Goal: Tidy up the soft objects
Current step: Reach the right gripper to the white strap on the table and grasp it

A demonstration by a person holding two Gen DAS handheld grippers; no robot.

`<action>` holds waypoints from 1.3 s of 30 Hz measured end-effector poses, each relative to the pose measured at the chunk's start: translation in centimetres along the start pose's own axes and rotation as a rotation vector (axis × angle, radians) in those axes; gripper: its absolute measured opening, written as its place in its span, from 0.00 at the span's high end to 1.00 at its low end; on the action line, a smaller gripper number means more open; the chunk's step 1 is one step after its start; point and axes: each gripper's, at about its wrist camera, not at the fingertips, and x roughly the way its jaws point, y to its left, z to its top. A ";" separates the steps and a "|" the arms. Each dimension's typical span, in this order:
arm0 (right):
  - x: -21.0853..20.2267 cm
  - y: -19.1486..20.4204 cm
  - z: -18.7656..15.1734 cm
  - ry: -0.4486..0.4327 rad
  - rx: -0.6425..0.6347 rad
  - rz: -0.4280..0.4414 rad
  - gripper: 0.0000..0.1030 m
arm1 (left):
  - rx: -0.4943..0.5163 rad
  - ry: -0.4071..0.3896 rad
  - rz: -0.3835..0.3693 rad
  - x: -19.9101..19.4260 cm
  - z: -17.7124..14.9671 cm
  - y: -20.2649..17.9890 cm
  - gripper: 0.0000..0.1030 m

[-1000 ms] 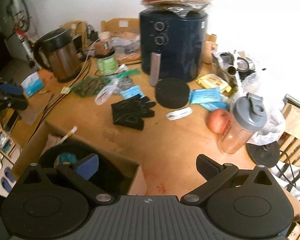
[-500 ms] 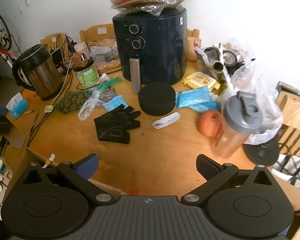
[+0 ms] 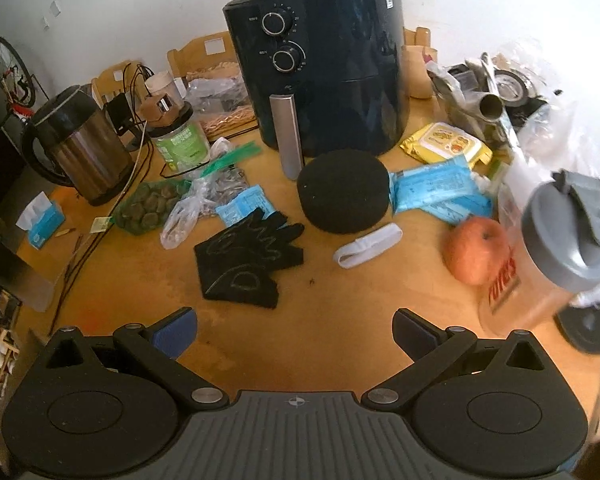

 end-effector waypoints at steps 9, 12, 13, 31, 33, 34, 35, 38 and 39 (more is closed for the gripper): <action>6.1 -1.0 1.1 0.069 -0.032 -0.041 0.00 | -0.077 0.010 0.022 0.4 -0.1 1.2 0.26; 7.8 -1.0 1.3 0.098 -0.041 -0.063 0.00 | -0.100 0.020 0.036 0.4 -0.4 1.7 0.26; 8.2 -1.1 1.3 0.104 -0.042 -0.068 0.00 | -0.108 0.024 0.041 0.5 -0.5 1.8 0.26; 14.8 -1.6 1.6 0.118 -0.083 -0.122 0.00 | -0.236 0.069 0.120 -0.2 -3.0 3.8 0.26; 15.2 -1.6 1.6 0.100 -0.083 -0.124 0.00 | -0.244 0.073 0.126 -0.2 -3.2 3.8 0.26; 15.4 -1.6 1.5 0.090 -0.087 -0.124 0.01 | -0.248 0.075 0.129 -0.2 -3.3 3.8 0.26; 15.6 -1.6 1.5 0.079 -0.091 -0.125 0.01 | -0.252 0.076 0.131 -0.3 -3.4 3.8 0.26; 16.4 -1.6 1.4 0.056 -0.100 -0.136 0.08 | -0.260 0.078 0.138 -0.5 -3.6 3.8 0.26; 16.8 -1.6 1.3 0.054 -0.102 -0.143 0.11 | -0.263 0.079 0.141 -0.5 -3.6 3.9 0.26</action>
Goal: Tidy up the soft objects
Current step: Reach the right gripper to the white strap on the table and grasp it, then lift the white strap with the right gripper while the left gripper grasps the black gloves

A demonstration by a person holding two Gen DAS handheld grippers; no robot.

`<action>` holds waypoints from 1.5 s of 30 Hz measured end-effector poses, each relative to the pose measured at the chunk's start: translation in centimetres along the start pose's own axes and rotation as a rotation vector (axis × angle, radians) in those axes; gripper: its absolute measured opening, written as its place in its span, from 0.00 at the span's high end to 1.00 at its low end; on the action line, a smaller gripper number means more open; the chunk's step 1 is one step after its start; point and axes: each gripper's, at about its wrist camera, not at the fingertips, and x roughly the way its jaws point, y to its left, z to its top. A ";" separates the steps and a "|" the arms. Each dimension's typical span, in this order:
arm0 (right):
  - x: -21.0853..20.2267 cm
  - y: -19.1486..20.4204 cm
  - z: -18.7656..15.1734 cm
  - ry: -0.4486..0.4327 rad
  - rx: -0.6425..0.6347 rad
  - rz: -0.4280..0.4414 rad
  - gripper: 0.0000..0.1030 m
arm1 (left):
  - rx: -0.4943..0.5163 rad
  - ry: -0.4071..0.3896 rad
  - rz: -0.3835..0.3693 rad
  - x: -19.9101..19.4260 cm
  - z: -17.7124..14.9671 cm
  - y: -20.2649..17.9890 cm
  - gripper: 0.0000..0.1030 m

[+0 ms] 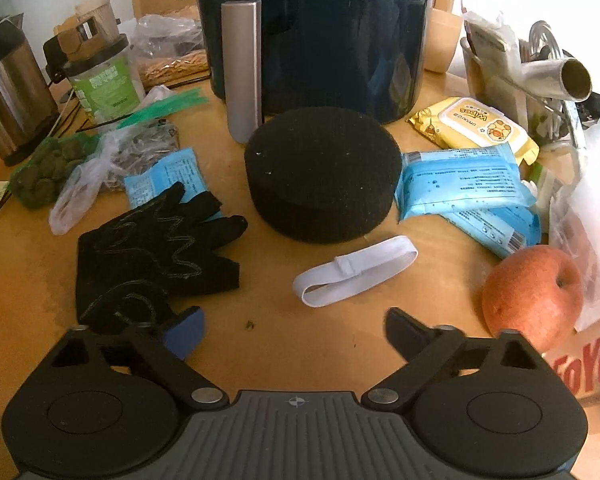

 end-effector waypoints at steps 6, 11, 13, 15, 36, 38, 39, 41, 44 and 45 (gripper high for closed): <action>1.9 0.1 -0.2 -0.012 -0.013 -0.051 0.30 | -0.018 0.000 0.017 -0.3 -0.3 0.2 0.26; 2.7 0.6 -0.1 -0.031 -0.041 -0.069 0.43 | -0.035 0.003 0.030 -0.5 -0.7 0.4 0.26; 3.0 0.8 0.0 -0.037 -0.051 -0.073 0.49 | -0.041 0.005 0.035 -0.6 -0.8 0.5 0.26; 3.2 1.0 0.1 -0.043 -0.054 -0.081 0.58 | -0.046 0.007 0.040 -0.7 -0.9 0.6 0.26; -1.9 -0.3 0.9 -0.074 -0.048 0.008 0.97 | 0.044 -0.023 0.010 0.0 0.7 -0.2 0.26; -3.1 -0.8 0.9 -0.080 -0.036 0.029 0.97 | 0.064 -0.032 0.005 0.1 1.2 -0.3 0.26; -3.7 -0.9 0.9 -0.083 -0.031 0.039 0.97 | 0.076 -0.036 0.002 0.2 1.4 -0.4 0.26; -4.9 -1.4 0.8 -0.090 -0.014 0.056 0.97 | 0.097 -0.045 -0.006 0.4 1.9 -0.6 0.26; -6.8 -1.9 0.7 -0.102 0.007 0.079 0.97 | 0.135 -0.055 -0.020 0.9 2.7 -0.7 0.26; -7.4 -2.0 0.7 -0.107 0.013 0.085 0.97 | 0.147 -0.058 -0.026 1.2 3.0 -0.8 0.26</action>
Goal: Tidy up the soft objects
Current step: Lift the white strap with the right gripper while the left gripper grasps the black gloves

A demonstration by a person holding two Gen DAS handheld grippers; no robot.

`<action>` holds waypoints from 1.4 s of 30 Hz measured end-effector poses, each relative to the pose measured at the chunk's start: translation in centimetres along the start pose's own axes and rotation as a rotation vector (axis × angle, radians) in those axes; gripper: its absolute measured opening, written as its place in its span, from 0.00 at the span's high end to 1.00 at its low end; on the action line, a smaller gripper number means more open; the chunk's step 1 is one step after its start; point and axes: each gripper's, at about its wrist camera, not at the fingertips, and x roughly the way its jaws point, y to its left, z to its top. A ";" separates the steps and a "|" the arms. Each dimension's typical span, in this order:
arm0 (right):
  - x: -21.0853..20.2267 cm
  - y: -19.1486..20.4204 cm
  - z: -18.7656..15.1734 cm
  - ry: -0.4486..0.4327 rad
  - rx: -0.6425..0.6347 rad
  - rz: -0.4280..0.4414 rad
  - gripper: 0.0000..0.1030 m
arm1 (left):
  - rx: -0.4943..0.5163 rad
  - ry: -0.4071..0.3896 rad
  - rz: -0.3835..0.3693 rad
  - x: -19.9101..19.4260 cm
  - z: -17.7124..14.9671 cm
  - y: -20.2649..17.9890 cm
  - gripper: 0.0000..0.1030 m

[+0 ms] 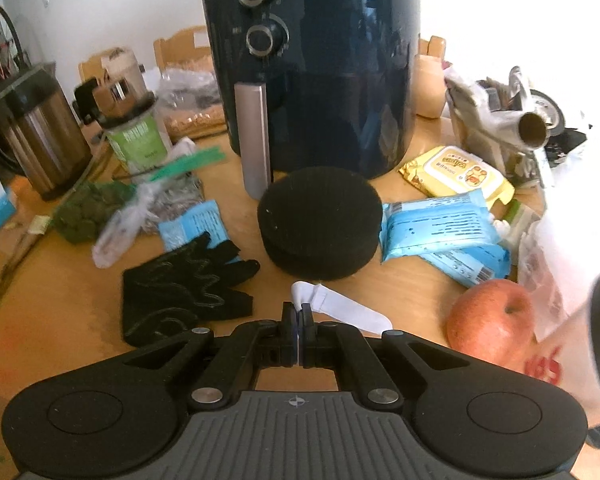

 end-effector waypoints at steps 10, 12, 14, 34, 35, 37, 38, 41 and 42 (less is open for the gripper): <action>-6.1 -0.2 -0.9 -0.052 0.046 0.018 0.97 | 0.144 -0.006 -0.057 3.3 2.3 -0.7 0.26; -7.1 -0.4 -1.3 -0.059 0.066 0.016 0.97 | 0.171 -0.008 -0.075 4.1 2.4 -0.8 0.26; -8.1 -0.4 -1.7 -0.067 0.087 0.013 0.97 | 0.193 -0.005 -0.090 5.2 2.7 -0.9 0.26; -15.4 0.3 -6.6 -0.142 0.273 -0.053 0.97 | 0.295 0.085 -0.214 18.3 4.2 -0.3 0.27; -15.7 0.4 -6.8 -0.144 0.282 -0.057 0.97 | 0.298 0.089 -0.217 19.1 4.3 -0.3 0.27; -16.1 0.4 -7.2 -0.146 0.297 -0.065 0.97 | 0.300 0.091 -0.228 20.5 4.5 0.0 0.27; -16.3 0.4 -7.4 -0.146 0.300 -0.069 0.97 | 0.300 0.091 -0.232 21.5 4.6 0.2 0.27; -16.6 0.4 -7.9 -0.143 0.311 -0.090 0.97 | 0.277 0.119 -0.236 24.2 4.9 1.0 0.27; -16.7 0.4 -8.1 -0.142 0.318 -0.094 0.97 | 0.264 0.131 -0.247 24.9 5.0 1.3 0.27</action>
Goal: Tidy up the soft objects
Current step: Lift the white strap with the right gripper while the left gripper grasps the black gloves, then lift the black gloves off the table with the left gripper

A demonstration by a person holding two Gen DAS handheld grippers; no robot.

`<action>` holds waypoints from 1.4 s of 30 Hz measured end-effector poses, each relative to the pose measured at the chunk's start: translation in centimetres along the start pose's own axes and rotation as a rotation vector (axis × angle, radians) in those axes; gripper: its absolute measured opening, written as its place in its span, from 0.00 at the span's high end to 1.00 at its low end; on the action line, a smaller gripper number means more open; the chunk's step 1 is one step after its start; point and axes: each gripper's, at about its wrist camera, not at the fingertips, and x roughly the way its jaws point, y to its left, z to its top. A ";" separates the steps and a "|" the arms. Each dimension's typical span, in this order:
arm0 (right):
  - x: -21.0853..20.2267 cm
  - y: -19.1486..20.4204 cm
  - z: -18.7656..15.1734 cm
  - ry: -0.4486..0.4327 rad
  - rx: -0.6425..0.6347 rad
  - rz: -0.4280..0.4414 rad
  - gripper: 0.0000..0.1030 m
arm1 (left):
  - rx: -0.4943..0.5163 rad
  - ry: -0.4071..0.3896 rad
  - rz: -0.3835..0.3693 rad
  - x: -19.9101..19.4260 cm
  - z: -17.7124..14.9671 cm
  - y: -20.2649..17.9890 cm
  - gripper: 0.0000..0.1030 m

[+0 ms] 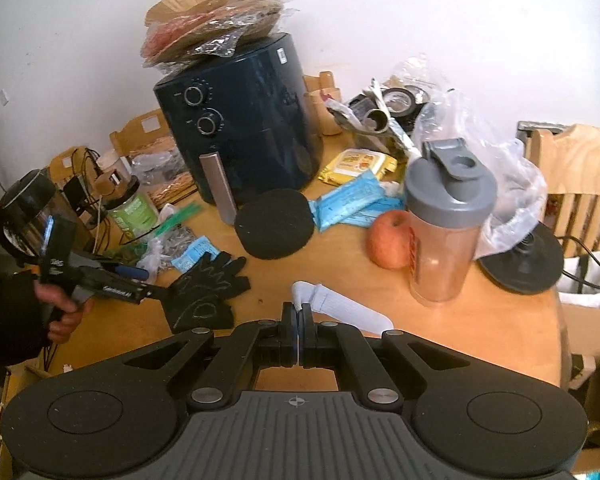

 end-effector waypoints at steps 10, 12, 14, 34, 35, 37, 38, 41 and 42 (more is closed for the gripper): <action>-1.0 0.2 -1.3 -0.002 0.034 -0.032 0.97 | -0.106 0.065 -0.108 2.5 0.2 2.0 0.77; -1.0 0.2 -1.5 -0.001 0.039 -0.034 0.97 | -0.111 0.069 -0.097 2.4 0.0 2.0 0.81; -0.9 0.2 -1.5 -0.002 0.038 -0.034 0.97 | -0.123 0.073 -0.084 2.1 0.0 2.0 0.85; -1.0 1.5 -0.1 -0.009 -0.013 0.037 0.97 | -0.085 -0.079 -0.090 -6.4 1.6 -2.0 0.94; -1.1 1.6 0.0 -0.009 -0.016 0.042 0.97 | -0.078 -0.088 -0.085 -6.9 1.7 -2.4 0.94; -1.2 1.7 0.1 -0.009 -0.023 0.053 0.97 | -0.069 -0.104 -0.074 -7.9 1.7 -2.9 0.94; -1.2 1.8 0.2 -0.008 -0.027 0.058 0.97 | -0.068 -0.113 -0.072 -8.5 1.7 -3.2 0.94; -1.5 2.1 0.4 -0.008 -0.037 0.077 0.97 | -0.062 -0.133 -0.055 -10.1 1.8 -4.0 0.94; -1.6 2.3 0.5 -0.010 -0.042 0.083 0.97 | -0.058 -0.140 -0.052 -10.8 1.8 -4.3 0.94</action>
